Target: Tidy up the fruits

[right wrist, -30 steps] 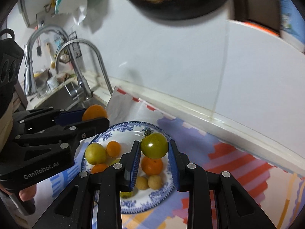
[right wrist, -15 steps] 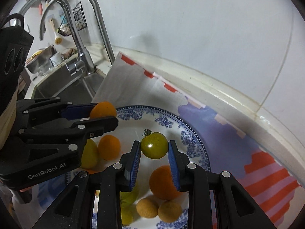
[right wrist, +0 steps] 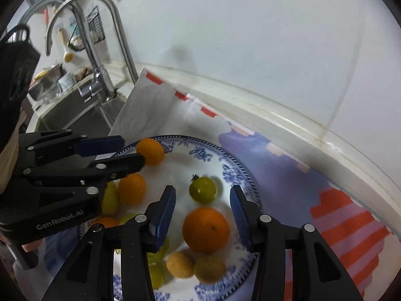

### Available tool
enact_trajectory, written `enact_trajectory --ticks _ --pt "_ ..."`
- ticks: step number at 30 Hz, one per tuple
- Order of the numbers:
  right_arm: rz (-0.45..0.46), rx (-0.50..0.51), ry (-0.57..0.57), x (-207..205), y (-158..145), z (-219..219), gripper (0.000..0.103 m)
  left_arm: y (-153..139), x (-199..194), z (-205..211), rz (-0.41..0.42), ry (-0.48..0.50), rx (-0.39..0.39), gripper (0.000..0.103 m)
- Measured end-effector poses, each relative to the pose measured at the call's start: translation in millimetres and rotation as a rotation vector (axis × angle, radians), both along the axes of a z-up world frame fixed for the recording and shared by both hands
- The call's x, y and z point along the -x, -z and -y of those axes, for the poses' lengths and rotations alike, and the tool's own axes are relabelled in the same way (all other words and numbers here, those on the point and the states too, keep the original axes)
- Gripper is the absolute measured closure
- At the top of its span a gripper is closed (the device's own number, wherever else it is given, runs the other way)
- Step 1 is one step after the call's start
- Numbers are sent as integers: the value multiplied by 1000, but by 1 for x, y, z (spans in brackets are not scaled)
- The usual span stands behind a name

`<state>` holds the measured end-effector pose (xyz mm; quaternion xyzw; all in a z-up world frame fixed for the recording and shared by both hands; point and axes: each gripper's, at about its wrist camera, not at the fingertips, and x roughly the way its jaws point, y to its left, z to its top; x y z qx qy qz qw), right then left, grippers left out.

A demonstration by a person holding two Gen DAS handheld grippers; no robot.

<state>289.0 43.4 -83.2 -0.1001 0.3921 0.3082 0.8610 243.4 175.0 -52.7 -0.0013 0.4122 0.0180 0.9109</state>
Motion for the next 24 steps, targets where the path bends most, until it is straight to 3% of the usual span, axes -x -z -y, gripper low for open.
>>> enact_trajectory --ticks 5,10,14,19,24 --pt "70 -24 108 27 -24 29 57 -25 43 16 112 -40 -10 51" --pt "140 -61 209 65 -51 65 39 -48 90 41 225 -48 -18 29" --pt "189 -98 256 102 -70 92 33 -63 122 60 286 -45 -6 21" --pt "268 -115 328 150 -89 122 17 -79 158 81 347 -34 -17 12" --pt "316 -106 409 192 -98 149 13 -90 192 103 390 -8 -48 6"
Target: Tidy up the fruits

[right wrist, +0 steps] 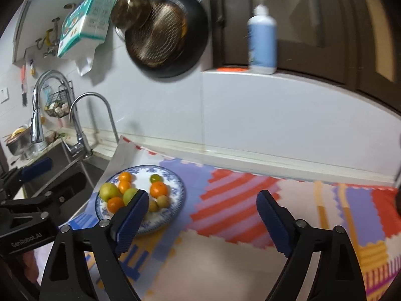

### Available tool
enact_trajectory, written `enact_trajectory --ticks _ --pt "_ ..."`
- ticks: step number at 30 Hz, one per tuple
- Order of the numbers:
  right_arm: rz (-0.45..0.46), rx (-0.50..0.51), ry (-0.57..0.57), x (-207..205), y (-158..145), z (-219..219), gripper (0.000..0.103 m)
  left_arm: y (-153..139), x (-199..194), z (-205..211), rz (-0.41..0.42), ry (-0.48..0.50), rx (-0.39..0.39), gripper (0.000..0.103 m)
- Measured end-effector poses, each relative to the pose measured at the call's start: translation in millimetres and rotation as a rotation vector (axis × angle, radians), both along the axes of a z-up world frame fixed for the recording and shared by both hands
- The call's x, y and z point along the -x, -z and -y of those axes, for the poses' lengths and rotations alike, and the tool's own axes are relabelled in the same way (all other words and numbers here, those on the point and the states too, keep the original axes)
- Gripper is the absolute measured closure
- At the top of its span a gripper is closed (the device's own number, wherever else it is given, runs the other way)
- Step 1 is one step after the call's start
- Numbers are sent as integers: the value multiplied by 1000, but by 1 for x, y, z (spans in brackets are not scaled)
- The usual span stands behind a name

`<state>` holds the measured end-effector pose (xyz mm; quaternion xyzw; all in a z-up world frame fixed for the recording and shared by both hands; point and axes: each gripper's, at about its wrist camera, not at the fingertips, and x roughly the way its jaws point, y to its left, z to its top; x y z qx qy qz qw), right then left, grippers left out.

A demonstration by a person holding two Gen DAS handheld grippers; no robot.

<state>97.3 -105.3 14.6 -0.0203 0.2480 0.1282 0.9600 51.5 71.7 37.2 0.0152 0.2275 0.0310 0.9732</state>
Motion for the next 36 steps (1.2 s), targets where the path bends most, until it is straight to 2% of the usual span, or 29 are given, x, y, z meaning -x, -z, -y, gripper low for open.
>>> enact_trajectory --ticks 5,7,15,24,36 --pt "30 -28 62 39 -2 28 11 0 27 21 -6 36 6 4" --pt "52 -9 94 55 -1 39 11 3 37 31 -21 64 15 4" --pt "28 -12 211 99 6 76 11 8 64 60 -16 109 0 2" --pt "-6 -16 243 120 12 95 11 10 81 75 -9 121 21 0" --pt "-6 -12 218 120 10 97 11 11 85 75 -18 101 37 0"
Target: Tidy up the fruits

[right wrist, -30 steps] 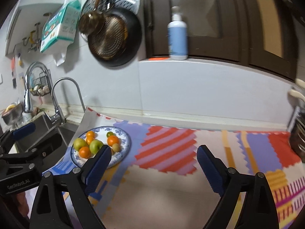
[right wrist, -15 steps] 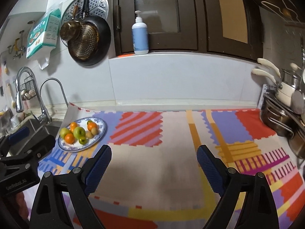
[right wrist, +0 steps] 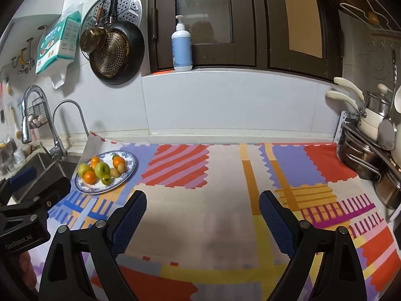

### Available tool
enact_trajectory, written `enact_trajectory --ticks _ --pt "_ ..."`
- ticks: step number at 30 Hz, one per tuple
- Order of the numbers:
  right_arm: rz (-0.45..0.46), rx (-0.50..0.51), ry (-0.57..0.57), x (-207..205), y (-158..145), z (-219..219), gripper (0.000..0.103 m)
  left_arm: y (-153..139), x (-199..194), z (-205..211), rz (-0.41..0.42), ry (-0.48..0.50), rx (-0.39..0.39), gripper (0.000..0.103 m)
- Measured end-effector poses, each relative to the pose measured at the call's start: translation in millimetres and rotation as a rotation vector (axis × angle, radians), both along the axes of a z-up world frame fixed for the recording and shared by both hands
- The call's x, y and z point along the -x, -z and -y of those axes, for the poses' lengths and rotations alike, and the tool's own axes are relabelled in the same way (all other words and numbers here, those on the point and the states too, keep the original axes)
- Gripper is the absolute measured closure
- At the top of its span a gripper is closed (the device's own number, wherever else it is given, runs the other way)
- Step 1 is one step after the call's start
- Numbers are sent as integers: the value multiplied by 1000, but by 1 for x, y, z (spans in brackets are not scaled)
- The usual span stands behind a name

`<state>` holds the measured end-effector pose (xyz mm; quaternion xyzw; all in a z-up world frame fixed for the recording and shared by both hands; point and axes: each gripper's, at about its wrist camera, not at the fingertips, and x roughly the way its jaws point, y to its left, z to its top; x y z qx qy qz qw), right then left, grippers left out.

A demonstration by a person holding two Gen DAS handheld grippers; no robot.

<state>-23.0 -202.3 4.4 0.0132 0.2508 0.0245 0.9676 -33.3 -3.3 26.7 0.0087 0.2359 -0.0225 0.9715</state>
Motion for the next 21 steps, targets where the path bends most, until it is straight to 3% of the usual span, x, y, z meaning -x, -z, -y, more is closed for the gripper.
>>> enact_trajectory --ticks 21 --pt "-16 2 -13 -2 4 -2 11 4 -2 -1 -15 -18 0 0"
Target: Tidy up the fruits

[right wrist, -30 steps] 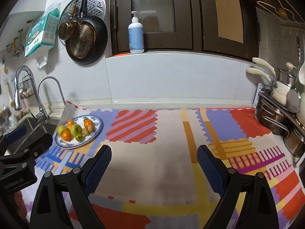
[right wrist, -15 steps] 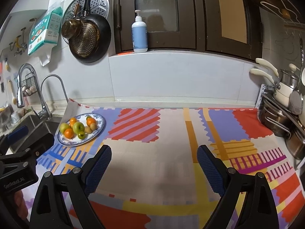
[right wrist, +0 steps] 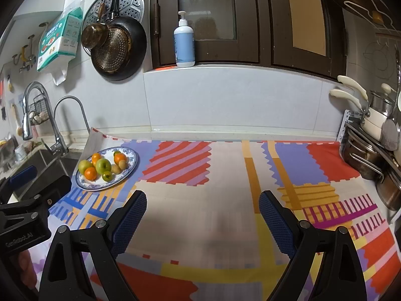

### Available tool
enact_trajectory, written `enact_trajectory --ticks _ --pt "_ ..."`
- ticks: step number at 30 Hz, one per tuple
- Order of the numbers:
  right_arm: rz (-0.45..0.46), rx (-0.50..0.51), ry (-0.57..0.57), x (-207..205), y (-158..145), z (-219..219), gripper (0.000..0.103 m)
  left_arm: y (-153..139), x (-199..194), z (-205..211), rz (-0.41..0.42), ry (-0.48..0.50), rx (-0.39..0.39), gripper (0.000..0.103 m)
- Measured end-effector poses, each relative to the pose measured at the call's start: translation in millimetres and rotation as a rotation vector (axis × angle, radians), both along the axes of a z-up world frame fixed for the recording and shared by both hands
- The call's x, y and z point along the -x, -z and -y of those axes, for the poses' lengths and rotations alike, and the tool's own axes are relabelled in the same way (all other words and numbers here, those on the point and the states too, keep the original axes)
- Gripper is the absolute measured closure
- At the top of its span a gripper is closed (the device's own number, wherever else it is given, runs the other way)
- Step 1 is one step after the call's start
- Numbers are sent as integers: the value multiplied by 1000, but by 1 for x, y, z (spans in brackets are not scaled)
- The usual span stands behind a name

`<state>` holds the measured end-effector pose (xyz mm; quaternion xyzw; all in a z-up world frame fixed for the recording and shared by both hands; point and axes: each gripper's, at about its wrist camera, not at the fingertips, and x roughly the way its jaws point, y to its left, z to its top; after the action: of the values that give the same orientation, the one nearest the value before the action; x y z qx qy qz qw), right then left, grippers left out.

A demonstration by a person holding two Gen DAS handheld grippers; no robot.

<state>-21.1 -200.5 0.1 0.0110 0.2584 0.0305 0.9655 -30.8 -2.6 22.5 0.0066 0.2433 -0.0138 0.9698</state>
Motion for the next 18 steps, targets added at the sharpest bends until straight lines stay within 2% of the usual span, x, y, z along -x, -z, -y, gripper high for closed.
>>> enact_trajectory --ticks 18 --pt "-5 2 -2 -4 2 0 11 2 -3 0 -8 3 1 0"
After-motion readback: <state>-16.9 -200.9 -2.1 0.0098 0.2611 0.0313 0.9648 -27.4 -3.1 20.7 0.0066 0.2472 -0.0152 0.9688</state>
